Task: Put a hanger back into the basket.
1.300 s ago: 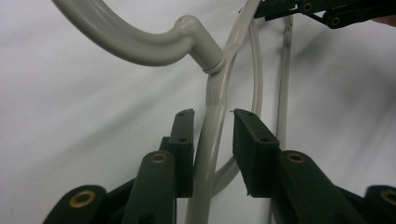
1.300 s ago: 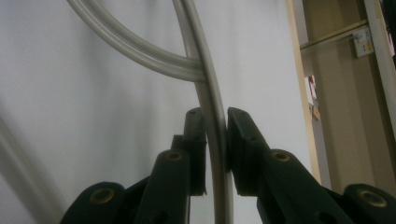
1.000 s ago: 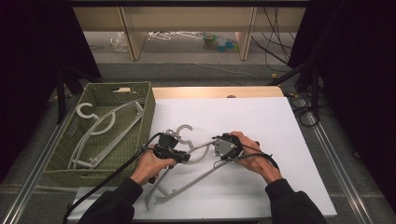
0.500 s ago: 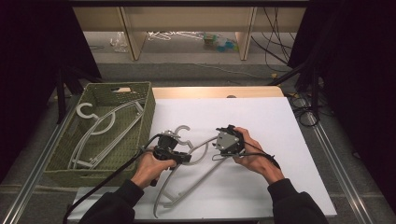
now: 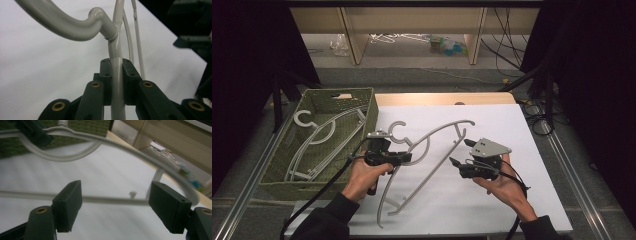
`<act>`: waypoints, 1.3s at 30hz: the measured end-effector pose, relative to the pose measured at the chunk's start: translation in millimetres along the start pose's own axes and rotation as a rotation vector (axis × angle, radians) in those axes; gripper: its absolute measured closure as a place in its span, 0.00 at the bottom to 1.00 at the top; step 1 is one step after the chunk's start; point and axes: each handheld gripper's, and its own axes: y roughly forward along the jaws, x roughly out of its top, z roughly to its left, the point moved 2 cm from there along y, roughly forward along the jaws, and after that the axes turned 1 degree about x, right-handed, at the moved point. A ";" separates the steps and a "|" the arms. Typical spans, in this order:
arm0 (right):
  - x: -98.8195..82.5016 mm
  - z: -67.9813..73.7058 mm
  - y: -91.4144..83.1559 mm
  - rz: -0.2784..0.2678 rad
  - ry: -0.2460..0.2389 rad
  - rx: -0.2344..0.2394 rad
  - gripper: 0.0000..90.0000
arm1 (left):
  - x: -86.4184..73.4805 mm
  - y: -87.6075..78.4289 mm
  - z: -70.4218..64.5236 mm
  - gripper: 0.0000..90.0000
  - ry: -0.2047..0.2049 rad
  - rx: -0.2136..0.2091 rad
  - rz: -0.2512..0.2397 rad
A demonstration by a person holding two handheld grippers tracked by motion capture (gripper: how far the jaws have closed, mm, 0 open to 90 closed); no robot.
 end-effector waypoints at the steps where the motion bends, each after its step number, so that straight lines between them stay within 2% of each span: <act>1: 0.0 0.0 0.0 0.000 0.000 0.000 0.30 | 1.6 -4.5 -0.4 0.89 -0.004 -0.002 -0.013; 4: -8.3 1.4 -9.6 -0.014 0.057 0.025 0.30 | 7.7 -17.7 -1.2 0.89 -0.024 -0.025 -0.052; 6: -9.9 1.0 -10.8 -0.024 0.065 0.025 0.30 | 12.6 -25.3 -0.5 0.89 -0.041 -0.039 -0.078; 7: -13.8 1.9 -12.9 -0.022 0.085 0.029 0.29 | 15.2 -29.9 0.6 0.89 -0.058 -0.053 -0.089; 13: -20.4 6.6 -12.2 -0.020 0.101 0.041 0.29 | 27.7 -54.6 7.9 0.89 -0.105 -0.073 -0.151; 18: -22.2 8.6 -10.9 -0.018 0.093 0.054 0.29 | 36.8 -78.8 22.7 0.89 -0.128 -0.043 -0.184; 20: -22.1 9.0 -10.2 -0.023 0.094 0.057 0.29 | 41.6 -91.3 29.3 0.89 -0.149 -0.033 -0.208; 24: -22.7 9.3 -9.5 -0.009 0.092 0.064 0.29 | 48.7 -110.9 39.2 0.89 -0.172 -0.026 -0.241; 27: -23.3 9.8 -8.5 -0.003 0.092 0.066 0.29 | 53.9 -125.9 51.3 0.89 -0.180 -0.009 -0.248; 29: -23.5 10.7 -8.1 -0.003 0.088 0.068 0.29 | 56.5 -133.8 58.2 0.89 -0.192 0.015 -0.255; 30: -23.4 11.2 -8.2 -0.001 0.090 0.075 0.29 | 58.8 -143.0 67.3 0.89 -0.204 0.037 -0.268; 32: -23.2 10.7 -8.1 -0.008 0.085 0.067 0.29 | 59.7 -147.5 72.1 0.89 -0.213 0.046 -0.282; 33: -23.2 10.6 -8.1 -0.009 0.086 0.067 0.29 | 61.2 -156.5 81.6 0.89 -0.225 0.075 -0.297; 34: -23.2 10.6 -8.1 -0.009 0.086 0.067 0.29 | 61.2 -156.5 81.6 0.89 -0.225 0.075 -0.297; 36: -23.5 10.9 -7.9 -0.010 0.088 0.074 0.29 | 62.6 -164.7 91.2 0.89 -0.235 0.094 -0.318; 37: -23.6 11.5 -7.1 -0.009 0.089 0.078 0.28 | 63.5 -171.7 99.7 0.89 -0.237 0.120 -0.323; 38: -23.6 11.5 -7.1 -0.009 0.089 0.078 0.28 | 63.5 -171.7 99.7 0.89 -0.237 0.120 -0.323; 39: -23.9 12.2 -5.8 -0.020 0.088 0.071 0.28 | 63.9 -175.6 105.3 0.89 -0.231 0.135 -0.322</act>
